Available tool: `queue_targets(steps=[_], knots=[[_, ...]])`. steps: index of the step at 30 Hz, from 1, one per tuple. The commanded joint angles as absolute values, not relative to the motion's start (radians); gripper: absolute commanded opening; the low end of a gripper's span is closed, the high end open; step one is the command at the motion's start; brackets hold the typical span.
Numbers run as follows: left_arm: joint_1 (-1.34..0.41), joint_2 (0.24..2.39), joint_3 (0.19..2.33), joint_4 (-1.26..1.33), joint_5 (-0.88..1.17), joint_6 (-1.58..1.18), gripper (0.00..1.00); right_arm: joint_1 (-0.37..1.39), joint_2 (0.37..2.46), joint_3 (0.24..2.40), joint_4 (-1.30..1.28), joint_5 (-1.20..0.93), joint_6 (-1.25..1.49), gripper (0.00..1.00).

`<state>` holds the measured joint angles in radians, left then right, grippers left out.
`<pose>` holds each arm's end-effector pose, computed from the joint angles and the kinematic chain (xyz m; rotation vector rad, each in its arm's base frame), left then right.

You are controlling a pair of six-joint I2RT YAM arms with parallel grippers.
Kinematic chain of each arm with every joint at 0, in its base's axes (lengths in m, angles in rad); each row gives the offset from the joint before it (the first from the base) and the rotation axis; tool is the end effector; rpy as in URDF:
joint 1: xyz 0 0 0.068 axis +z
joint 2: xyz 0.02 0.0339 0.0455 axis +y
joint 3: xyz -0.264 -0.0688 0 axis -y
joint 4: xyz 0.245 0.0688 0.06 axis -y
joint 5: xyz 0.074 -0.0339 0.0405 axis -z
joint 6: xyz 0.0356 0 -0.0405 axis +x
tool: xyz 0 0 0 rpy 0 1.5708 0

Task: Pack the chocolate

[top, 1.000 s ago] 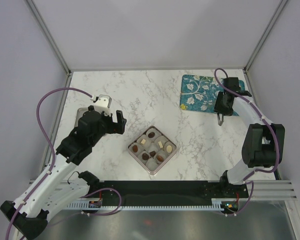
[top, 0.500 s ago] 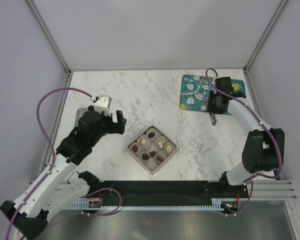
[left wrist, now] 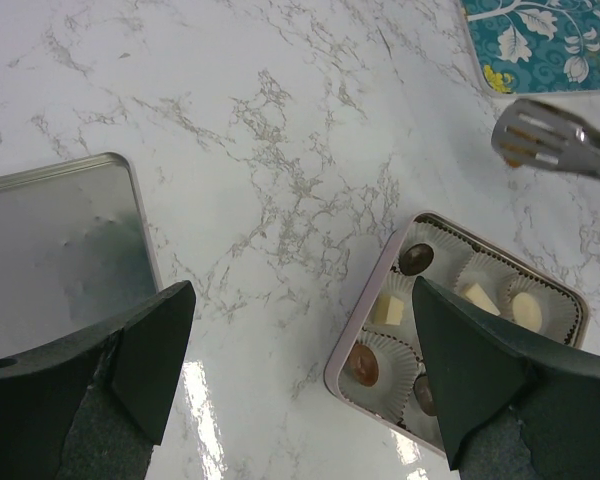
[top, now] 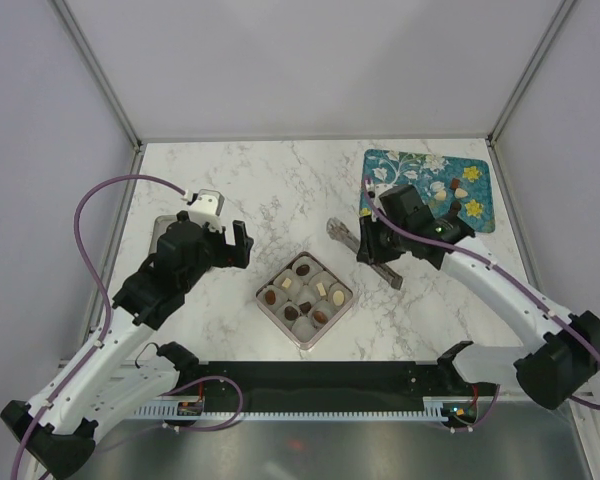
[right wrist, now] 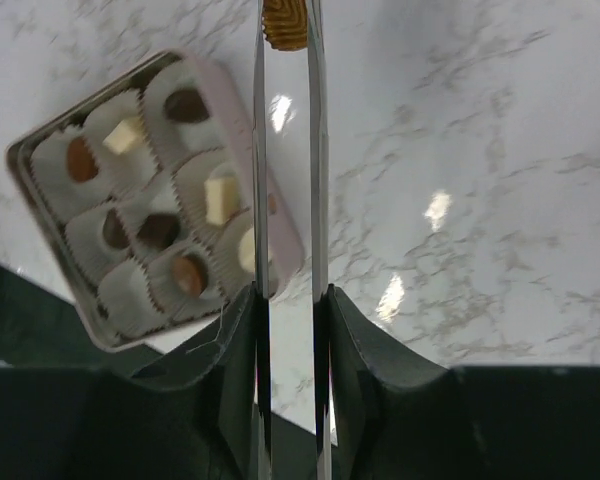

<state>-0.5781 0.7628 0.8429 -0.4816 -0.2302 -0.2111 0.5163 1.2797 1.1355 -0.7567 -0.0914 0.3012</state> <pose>0.1456 -0.0853 0.3329 0.2109 1.9611 -0.2905 0.2273 0.1328 0.3048 -0.3109 2.5054 0.4551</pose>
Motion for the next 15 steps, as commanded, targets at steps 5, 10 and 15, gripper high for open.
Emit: queue_targets(steps=[5,10,15], knots=[[-0.578,0.772,0.862,-0.462,-0.238,-0.222,0.97,0.814,1.141,1.046,-0.839,-0.164,0.422,0.34],[-0.578,0.775,0.859,-0.463,-0.245,-0.222,0.97,0.984,1.101,1.042,-0.854,-0.141,0.514,0.33],[-0.577,0.775,0.859,-0.463,-0.249,-0.222,0.97,1.098,1.100,1.042,-0.891,-0.117,0.558,0.34]])
